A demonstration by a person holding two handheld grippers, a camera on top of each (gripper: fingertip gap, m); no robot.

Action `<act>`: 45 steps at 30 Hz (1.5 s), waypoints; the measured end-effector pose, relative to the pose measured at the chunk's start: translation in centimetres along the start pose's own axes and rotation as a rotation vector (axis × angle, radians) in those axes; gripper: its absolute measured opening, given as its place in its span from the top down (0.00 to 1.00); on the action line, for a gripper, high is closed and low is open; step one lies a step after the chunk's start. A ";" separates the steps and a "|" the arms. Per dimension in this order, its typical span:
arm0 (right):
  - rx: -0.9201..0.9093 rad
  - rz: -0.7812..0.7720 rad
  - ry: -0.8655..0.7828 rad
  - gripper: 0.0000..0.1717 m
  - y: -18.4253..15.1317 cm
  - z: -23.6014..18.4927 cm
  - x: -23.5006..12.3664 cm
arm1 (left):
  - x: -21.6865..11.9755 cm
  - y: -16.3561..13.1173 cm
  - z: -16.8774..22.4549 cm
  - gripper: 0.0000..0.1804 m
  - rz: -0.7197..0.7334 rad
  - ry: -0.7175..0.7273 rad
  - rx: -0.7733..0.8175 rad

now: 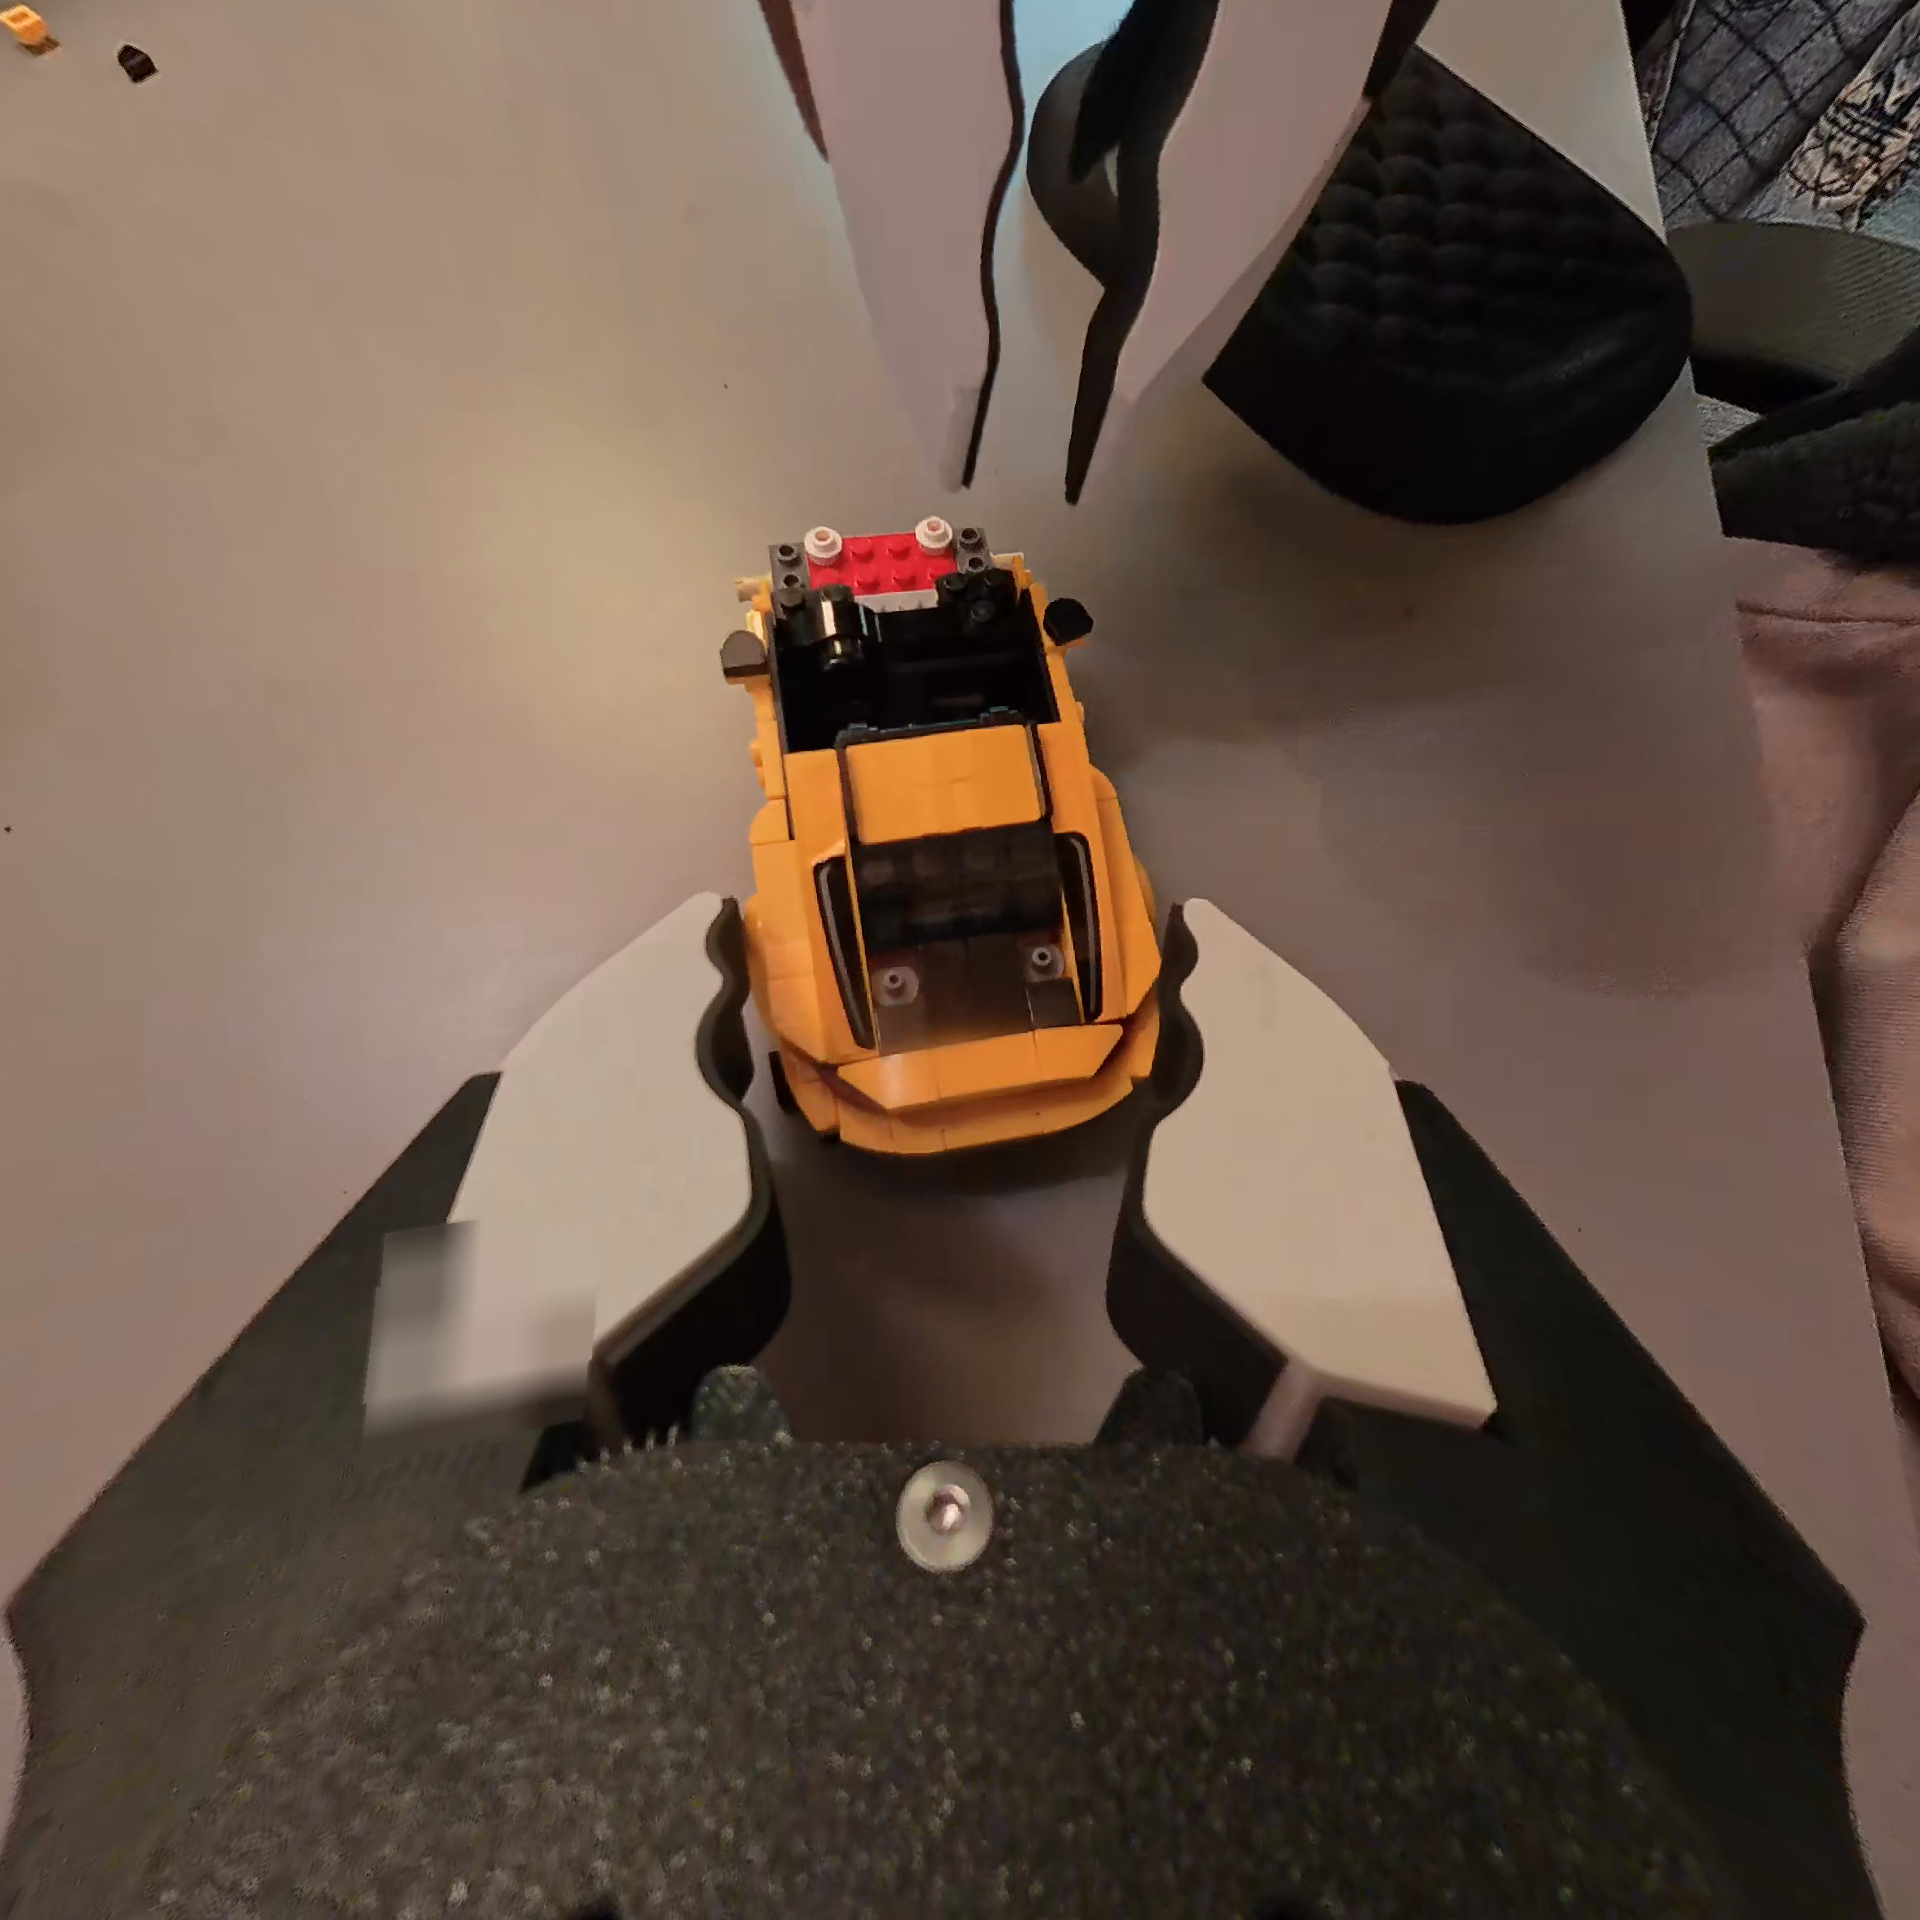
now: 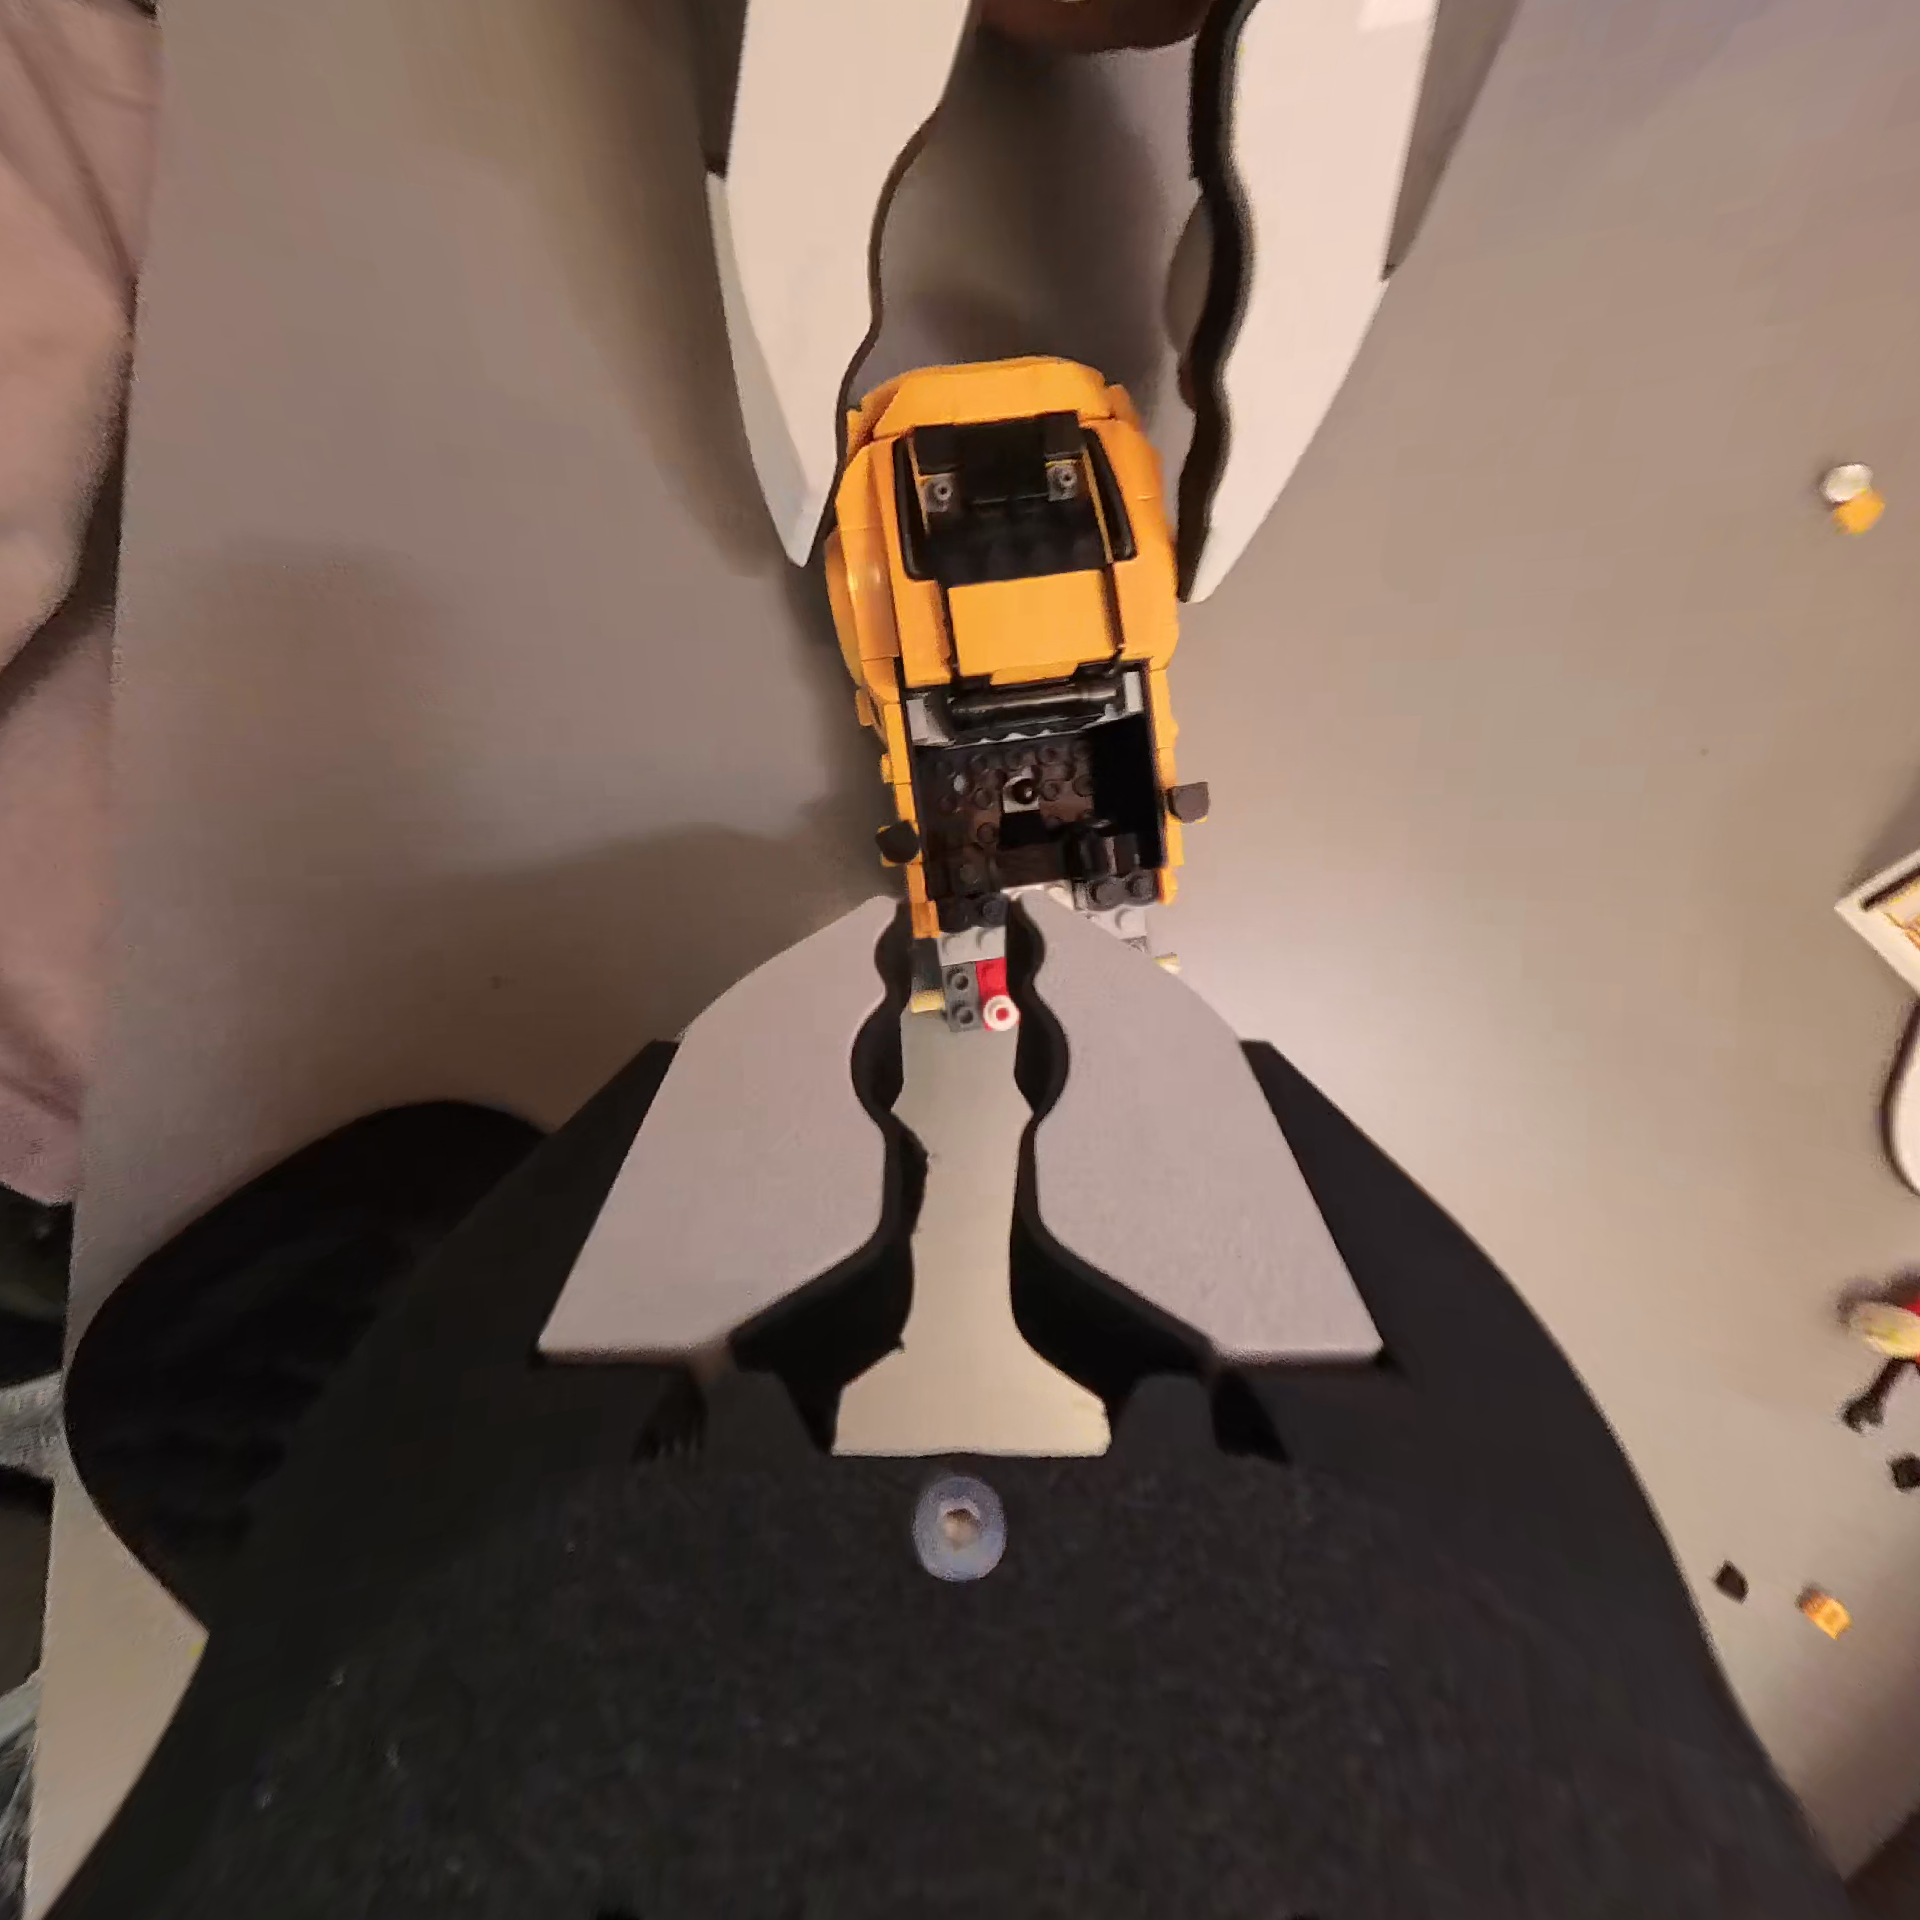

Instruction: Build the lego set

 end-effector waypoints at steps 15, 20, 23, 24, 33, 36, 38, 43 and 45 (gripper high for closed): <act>-0.073 -0.073 0.118 0.95 0.5 -1.4 2.0 | 0.0 0.1 0.1 0.58 0.008 -0.008 0.007; -0.018 -0.084 0.123 0.96 0.4 -1.5 2.0 | 0.1 0.1 0.1 0.58 0.006 -0.004 0.002; 0.050 -0.076 0.123 0.96 0.3 -1.4 2.0 | 0.1 0.1 0.1 0.58 0.003 -0.002 -0.003; 0.082 -0.071 0.121 0.96 0.3 -1.4 2.0 | 0.1 0.0 0.1 0.58 0.001 0.000 -0.006; 0.299 -0.035 0.033 0.96 0.3 -1.5 2.0 | 0.0 0.0 0.2 0.58 -0.010 0.013 -0.026; 0.388 -0.028 0.015 0.96 0.2 -1.5 2.0 | 0.0 0.0 0.2 0.58 -0.010 0.019 -0.036; 0.445 -0.027 -0.004 0.96 0.2 -1.5 2.0 | 0.0 0.0 0.2 0.58 -0.012 0.025 -0.042; 0.642 -0.025 -0.036 0.96 0.2 -1.5 2.0 | 0.0 0.1 0.2 0.59 -0.009 0.041 -0.071; 0.731 -0.016 -0.045 0.96 0.2 -1.5 2.0 | 0.0 0.1 0.2 0.59 -0.010 0.044 -0.077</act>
Point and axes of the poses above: each gripper's, where its closed fingertips meet, x out along the fingers, y out of its top, z = x × y across the jaws, the point moved 1 cm from there along -x, back along the fingers, and after that the axes turned 9 degrees about x, right-handed, at the moved point
